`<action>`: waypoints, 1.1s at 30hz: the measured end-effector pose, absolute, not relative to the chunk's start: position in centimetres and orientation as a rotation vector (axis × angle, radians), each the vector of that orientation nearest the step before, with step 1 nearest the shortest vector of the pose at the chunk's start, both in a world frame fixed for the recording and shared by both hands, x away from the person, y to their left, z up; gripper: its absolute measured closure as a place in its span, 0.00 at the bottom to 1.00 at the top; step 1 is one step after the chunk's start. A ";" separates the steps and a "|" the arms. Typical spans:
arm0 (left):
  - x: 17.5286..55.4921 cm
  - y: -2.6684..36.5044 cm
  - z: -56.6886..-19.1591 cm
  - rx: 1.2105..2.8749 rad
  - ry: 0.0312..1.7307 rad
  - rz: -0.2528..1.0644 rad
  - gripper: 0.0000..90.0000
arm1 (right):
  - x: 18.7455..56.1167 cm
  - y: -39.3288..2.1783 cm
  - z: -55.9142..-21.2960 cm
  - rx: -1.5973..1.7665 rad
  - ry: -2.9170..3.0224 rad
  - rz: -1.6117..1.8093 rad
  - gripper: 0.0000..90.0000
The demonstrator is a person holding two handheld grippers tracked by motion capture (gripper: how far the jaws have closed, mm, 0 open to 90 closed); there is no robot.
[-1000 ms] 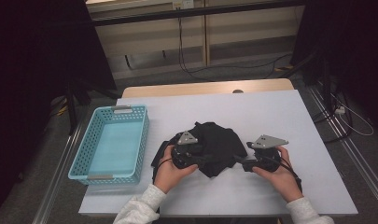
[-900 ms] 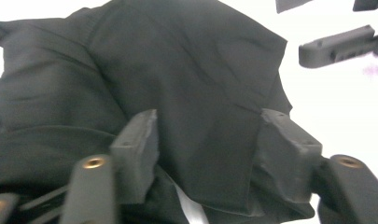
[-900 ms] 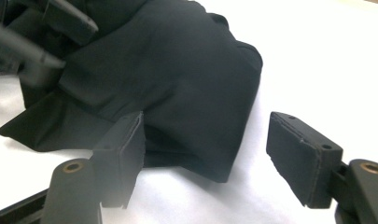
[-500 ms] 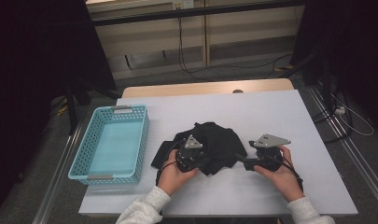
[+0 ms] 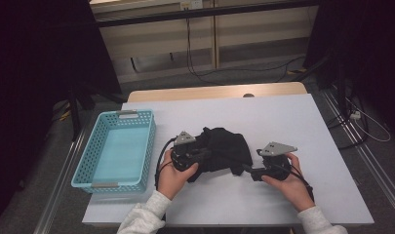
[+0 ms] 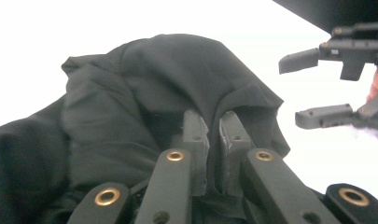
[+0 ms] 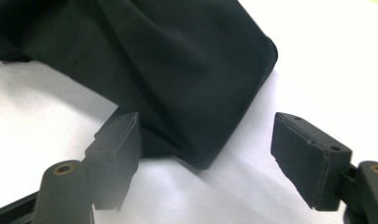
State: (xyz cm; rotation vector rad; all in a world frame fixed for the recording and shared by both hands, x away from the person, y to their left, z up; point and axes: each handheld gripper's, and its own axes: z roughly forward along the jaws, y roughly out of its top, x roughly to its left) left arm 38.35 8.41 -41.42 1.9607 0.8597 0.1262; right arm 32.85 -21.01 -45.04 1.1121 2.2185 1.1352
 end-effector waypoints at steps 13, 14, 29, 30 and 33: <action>39.4 11.4 -39.6 1.861 0.922 0.179 0.95 | 34.0 -18.6 -45.5 1.111 2.229 1.047 0.33; 39.5 11.8 -39.4 1.847 0.935 0.186 0.95 | 34.1 -18.5 -45.5 1.109 2.229 1.046 0.34; 39.8 12.3 -39.5 1.853 0.952 0.203 0.95 | 34.7 -17.2 -45.8 1.115 2.242 0.978 0.71; 39.7 12.2 -39.5 1.855 0.950 0.206 0.95 | 34.8 -17.3 -45.8 1.110 2.246 0.965 0.76; 39.7 12.2 -39.6 1.867 0.947 0.204 0.95 | 34.8 -17.7 -45.9 1.114 2.267 0.971 0.89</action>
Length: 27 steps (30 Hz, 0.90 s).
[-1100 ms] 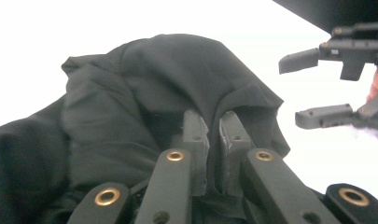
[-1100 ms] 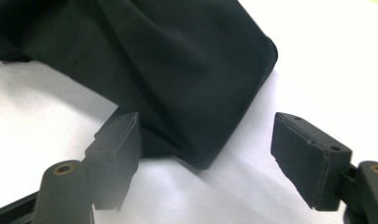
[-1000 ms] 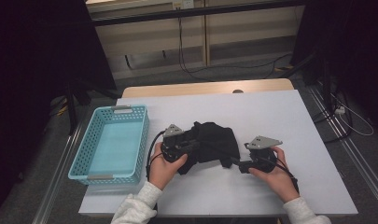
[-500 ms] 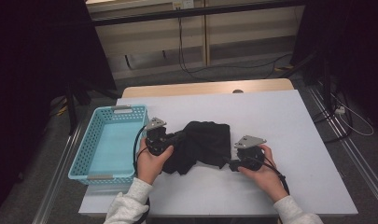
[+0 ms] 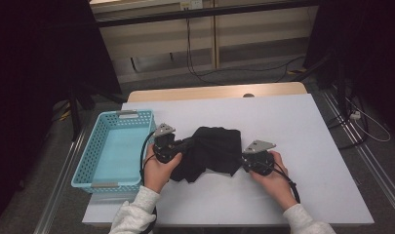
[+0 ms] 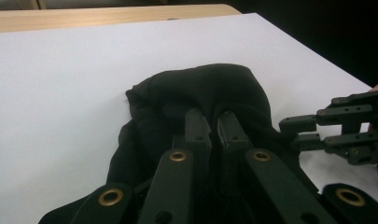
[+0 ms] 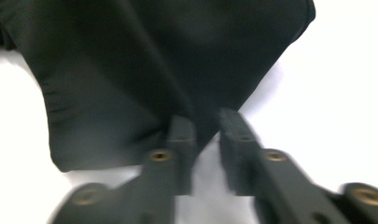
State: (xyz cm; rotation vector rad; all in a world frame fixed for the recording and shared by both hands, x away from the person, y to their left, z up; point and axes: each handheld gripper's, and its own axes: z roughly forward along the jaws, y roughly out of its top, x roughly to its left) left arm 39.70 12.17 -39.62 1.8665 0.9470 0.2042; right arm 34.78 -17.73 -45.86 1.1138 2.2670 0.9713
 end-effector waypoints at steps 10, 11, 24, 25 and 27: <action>39.3 11.3 -39.5 1.893 0.907 0.182 0.95 | 34.3 -21.4 -43.2 1.126 2.122 1.018 1.00; 39.3 11.1 -39.6 1.898 0.900 0.178 0.95 | 34.2 -21.7 -42.9 1.127 2.106 1.027 1.00; 39.0 9.5 -41.5 2.006 0.879 0.142 0.83 | 33.4 -24.1 -42.8 1.159 2.076 0.999 1.00; 39.0 9.4 -41.7 2.012 0.878 0.134 0.81 | 33.4 -24.3 -42.9 1.167 2.074 1.007 1.00; 39.0 9.3 -41.9 2.021 0.875 0.134 0.78 | 33.4 -24.6 -43.0 1.185 2.079 1.012 1.00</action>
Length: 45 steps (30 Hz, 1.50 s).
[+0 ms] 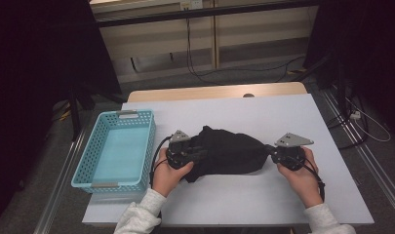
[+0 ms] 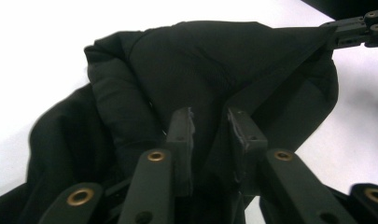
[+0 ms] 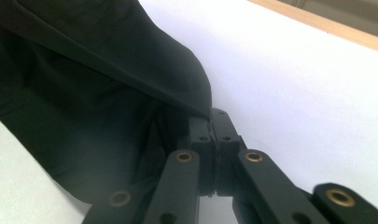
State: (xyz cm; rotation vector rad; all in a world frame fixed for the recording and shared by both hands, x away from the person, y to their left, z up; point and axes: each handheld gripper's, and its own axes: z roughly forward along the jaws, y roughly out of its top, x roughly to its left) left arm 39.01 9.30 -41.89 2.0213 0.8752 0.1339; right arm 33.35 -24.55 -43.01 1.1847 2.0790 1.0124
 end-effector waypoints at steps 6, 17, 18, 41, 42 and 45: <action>38.9 8.8 -42.3 2.048 0.859 0.132 0.66 | 33.3 -25.1 -43.1 1.219 2.041 1.016 0.99; 38.9 8.4 -42.5 2.064 0.844 0.128 0.43 | 33.2 -26.6 -43.2 1.283 1.995 1.001 1.00; 38.9 8.4 -42.4 2.065 0.843 0.130 0.41 | 33.2 -26.7 -43.2 1.285 1.997 1.001 1.00; 38.5 7.0 -42.3 2.075 0.768 0.144 0.28 | 33.1 -25.6 -43.5 1.243 2.052 1.029 1.00; 38.4 6.8 -42.3 2.075 0.759 0.147 0.28 | 33.1 -25.5 -43.6 1.242 2.057 1.034 1.00; 38.1 6.0 -42.5 2.096 0.737 0.149 0.28 | 33.1 -25.2 -43.7 1.244 2.067 1.025 0.99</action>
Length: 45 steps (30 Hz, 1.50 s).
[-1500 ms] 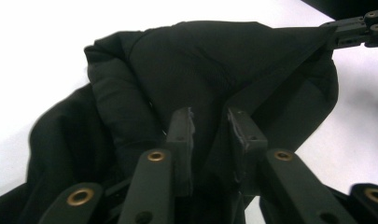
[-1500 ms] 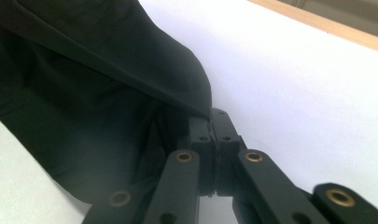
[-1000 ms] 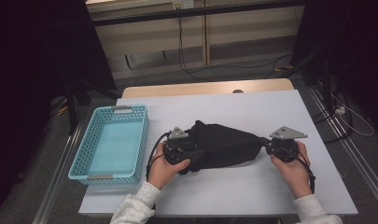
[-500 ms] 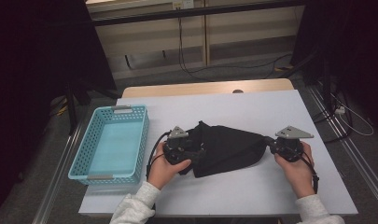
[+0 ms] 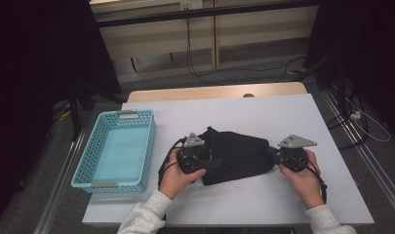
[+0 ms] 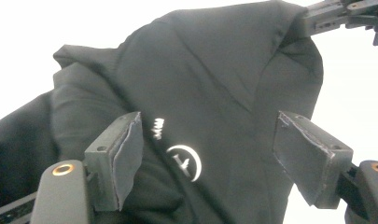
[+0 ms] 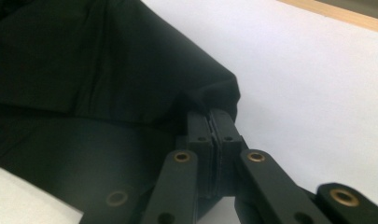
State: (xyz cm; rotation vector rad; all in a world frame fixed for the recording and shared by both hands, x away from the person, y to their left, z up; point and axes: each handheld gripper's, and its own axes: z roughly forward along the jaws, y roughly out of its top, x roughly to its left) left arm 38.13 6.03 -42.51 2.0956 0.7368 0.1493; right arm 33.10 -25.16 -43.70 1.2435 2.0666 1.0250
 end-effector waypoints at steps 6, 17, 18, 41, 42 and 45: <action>37.6 4.1 -43.9 2.169 0.681 0.160 0.29 | 32.9 -24.5 -43.9 1.215 2.098 1.029 0.98; 37.9 3.6 -45.3 2.253 0.667 0.184 0.55 | 32.6 -24.2 -44.2 1.213 2.141 1.037 0.87; 37.9 3.6 -45.3 2.256 0.663 0.202 0.58 | 32.5 -24.2 -44.2 1.217 2.143 1.034 0.85; 40.0 9.0 -41.2 1.996 0.894 0.054 0.97 | 32.5 -24.2 -45.7 1.240 2.198 0.923 0.67; 40.1 9.1 -41.1 1.988 0.898 0.051 0.97 | 32.5 -24.2 -45.7 1.241 2.194 0.924 0.66; 40.2 9.5 -40.8 1.967 0.906 0.054 0.97 | 32.5 -24.3 -45.7 1.246 2.182 0.911 0.63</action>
